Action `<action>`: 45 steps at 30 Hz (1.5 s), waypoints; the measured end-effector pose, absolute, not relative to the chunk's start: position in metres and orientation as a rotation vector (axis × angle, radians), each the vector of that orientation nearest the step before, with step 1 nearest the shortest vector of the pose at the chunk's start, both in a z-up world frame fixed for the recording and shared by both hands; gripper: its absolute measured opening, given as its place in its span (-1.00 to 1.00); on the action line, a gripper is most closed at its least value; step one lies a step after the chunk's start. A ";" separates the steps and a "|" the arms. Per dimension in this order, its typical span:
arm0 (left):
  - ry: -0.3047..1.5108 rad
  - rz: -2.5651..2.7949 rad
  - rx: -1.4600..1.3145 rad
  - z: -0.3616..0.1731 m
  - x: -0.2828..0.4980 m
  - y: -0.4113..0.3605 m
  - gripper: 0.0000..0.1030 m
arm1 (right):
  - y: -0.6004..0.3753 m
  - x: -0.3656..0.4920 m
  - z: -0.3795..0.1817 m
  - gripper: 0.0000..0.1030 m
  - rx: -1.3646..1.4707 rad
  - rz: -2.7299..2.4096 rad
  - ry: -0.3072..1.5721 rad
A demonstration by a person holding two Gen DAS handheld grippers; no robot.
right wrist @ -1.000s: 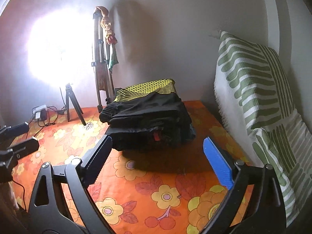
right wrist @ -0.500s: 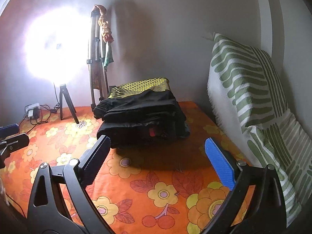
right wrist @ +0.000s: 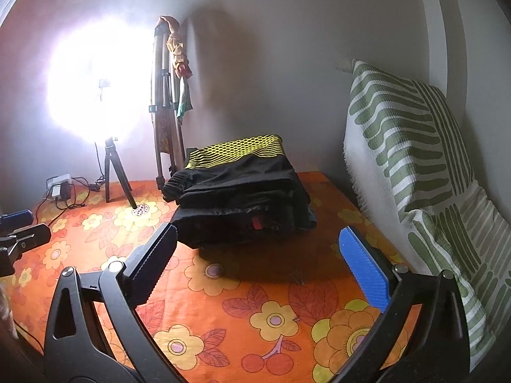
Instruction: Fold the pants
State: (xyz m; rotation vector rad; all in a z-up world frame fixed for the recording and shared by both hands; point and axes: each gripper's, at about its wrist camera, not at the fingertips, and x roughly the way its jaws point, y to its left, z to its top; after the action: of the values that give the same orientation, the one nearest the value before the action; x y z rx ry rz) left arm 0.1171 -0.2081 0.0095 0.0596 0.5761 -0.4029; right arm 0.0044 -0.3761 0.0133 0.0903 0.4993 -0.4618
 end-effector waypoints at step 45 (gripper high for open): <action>0.574 -0.402 0.081 0.008 0.113 -0.215 0.59 | -0.374 0.004 0.016 1.00 0.093 -0.466 0.488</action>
State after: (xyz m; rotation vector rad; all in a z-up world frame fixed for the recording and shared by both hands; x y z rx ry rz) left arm 0.1132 -0.2147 0.0078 0.0812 0.5742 -0.4016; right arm 0.0041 -0.3744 0.0158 0.0929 0.4882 -0.4662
